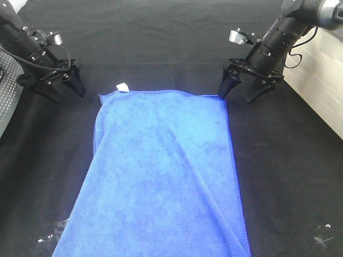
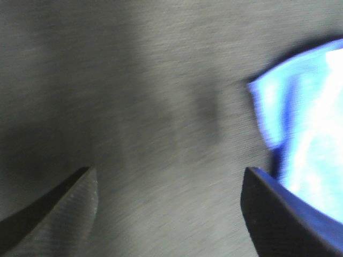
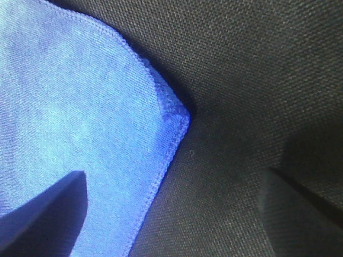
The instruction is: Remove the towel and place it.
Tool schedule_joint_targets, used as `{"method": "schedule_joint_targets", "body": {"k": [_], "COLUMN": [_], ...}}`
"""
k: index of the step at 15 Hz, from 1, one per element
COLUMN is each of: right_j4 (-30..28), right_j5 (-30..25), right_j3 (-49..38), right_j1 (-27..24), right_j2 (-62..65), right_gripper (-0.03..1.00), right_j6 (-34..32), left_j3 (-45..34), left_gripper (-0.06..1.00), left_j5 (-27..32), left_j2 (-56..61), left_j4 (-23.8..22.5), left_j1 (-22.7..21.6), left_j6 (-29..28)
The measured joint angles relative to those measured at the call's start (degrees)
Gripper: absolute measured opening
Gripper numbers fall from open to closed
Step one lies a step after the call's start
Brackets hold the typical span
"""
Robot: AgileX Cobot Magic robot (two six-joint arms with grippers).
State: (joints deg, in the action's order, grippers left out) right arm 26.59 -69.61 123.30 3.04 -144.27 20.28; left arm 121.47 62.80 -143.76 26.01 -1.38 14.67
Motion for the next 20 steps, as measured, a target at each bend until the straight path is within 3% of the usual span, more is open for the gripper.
{"method": "schedule_joint_targets", "body": {"k": [5,15,20], "right_j4": [0.2,2.1,9.7], "right_j5": [1.1,3.0,5.7], "right_j3": [0.0,0.8,0.8], "right_j1": [0.0,-0.1,0.1], "right_j2": [-1.1,-3.1,-3.7], "right_gripper": [0.83,0.82,0.82], "right_j6": [0.4,0.3,0.3], "left_j3": [0.5,1.0,1.5], "left_gripper": [0.7,0.7,0.7], "left_j5": [-1.9,-5.7,-8.5], "left_j2": [-2.7,-3.6,-4.8], "left_j4": [4.2,4.5,8.2], "left_j1": [0.0,4.6,8.0], "left_j6": [1.4,2.8,2.9]}}
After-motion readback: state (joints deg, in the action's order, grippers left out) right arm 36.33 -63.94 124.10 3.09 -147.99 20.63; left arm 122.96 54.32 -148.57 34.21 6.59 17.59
